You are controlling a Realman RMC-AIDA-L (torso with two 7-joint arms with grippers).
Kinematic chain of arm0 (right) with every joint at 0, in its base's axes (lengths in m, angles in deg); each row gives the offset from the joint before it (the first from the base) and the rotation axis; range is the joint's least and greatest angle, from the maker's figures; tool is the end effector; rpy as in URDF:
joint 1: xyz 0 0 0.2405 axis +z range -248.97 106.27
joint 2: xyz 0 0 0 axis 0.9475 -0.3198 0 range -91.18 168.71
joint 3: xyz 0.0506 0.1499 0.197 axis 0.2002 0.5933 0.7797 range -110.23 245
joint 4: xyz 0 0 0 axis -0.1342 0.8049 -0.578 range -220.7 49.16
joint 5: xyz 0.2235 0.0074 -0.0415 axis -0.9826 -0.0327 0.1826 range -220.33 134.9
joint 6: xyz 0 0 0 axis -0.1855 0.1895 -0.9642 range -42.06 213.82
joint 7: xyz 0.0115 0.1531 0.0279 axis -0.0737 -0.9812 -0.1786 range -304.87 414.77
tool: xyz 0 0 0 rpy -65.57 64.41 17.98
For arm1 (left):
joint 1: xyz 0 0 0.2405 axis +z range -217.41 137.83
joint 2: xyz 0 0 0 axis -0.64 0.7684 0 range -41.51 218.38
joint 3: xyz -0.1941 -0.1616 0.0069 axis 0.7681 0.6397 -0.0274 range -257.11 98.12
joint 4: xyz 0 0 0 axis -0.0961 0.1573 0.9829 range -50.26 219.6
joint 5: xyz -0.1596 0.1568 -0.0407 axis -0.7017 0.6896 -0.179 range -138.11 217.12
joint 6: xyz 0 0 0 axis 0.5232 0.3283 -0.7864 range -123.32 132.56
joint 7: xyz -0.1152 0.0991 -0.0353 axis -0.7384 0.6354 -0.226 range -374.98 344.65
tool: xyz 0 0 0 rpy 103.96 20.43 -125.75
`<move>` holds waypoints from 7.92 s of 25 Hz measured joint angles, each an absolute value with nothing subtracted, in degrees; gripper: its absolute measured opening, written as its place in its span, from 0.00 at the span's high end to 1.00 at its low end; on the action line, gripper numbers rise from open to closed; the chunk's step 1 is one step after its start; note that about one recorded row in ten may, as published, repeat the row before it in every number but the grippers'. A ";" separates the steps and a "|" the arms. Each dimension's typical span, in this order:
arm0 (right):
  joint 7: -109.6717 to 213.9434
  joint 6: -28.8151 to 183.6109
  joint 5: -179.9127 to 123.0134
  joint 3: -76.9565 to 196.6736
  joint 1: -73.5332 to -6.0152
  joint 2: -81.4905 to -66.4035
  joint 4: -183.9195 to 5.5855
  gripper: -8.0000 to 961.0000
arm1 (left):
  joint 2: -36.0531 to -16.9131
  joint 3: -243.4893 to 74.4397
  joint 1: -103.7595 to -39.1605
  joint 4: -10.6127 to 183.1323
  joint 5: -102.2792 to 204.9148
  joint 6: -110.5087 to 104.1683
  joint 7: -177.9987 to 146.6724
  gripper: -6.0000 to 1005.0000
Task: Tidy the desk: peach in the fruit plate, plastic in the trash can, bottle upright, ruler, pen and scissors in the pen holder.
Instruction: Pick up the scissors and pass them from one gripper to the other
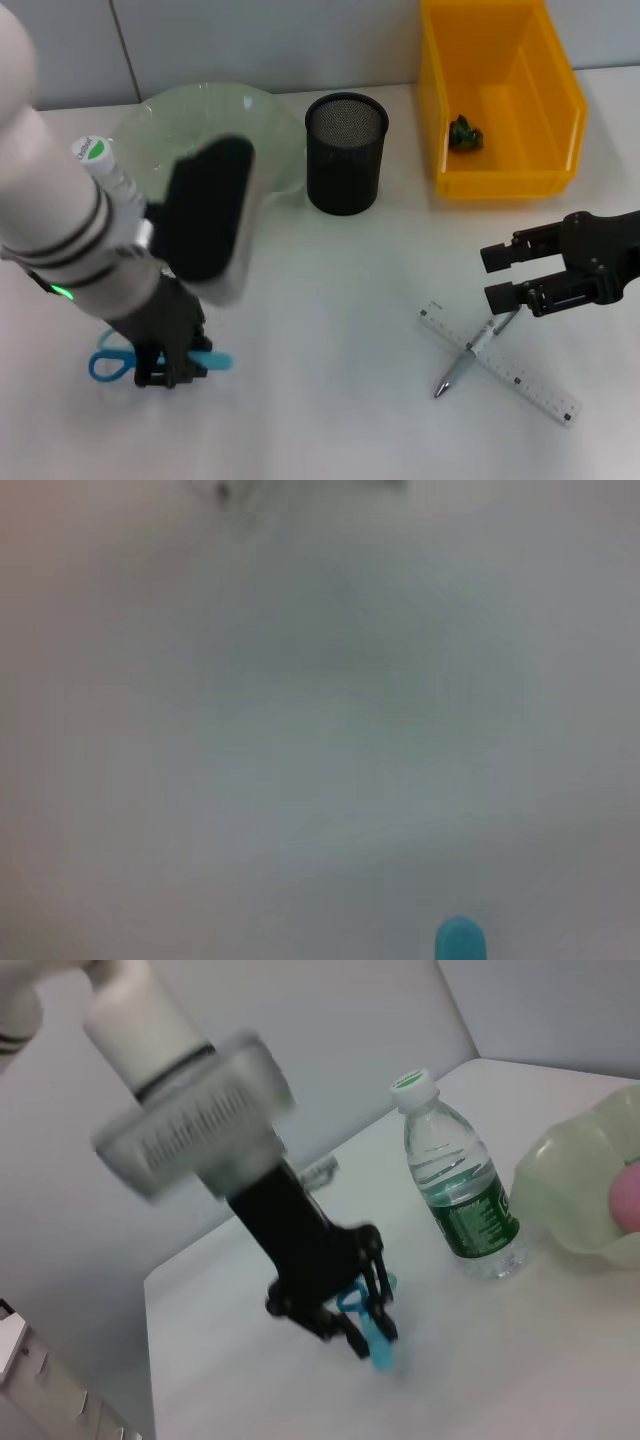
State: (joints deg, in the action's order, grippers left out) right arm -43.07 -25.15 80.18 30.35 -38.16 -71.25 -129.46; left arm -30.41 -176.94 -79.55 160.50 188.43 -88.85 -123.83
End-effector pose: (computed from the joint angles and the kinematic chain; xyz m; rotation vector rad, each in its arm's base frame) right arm 0.2584 0.3297 0.0696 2.9486 -0.8596 -0.5601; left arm -0.1483 0.3403 -0.0596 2.9419 -0.3828 -0.9611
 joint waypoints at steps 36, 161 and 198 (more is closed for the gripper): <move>-22.16 -23.60 76.76 33.99 -42.20 -76.35 -130.04 0.25 | -30.73 -136.80 -74.34 99.72 99.49 -95.31 -101.40 0.77; 52.23 -9.70 49.38 39.01 -31.45 -81.02 -86.12 0.82 | -30.75 -86.79 -76.00 54.18 128.80 -89.94 -80.55 0.70; 52.23 -9.97 49.30 38.99 -31.64 -81.03 -86.12 0.90 | -30.75 -82.85 -74.42 54.99 134.66 -89.07 -79.85 0.50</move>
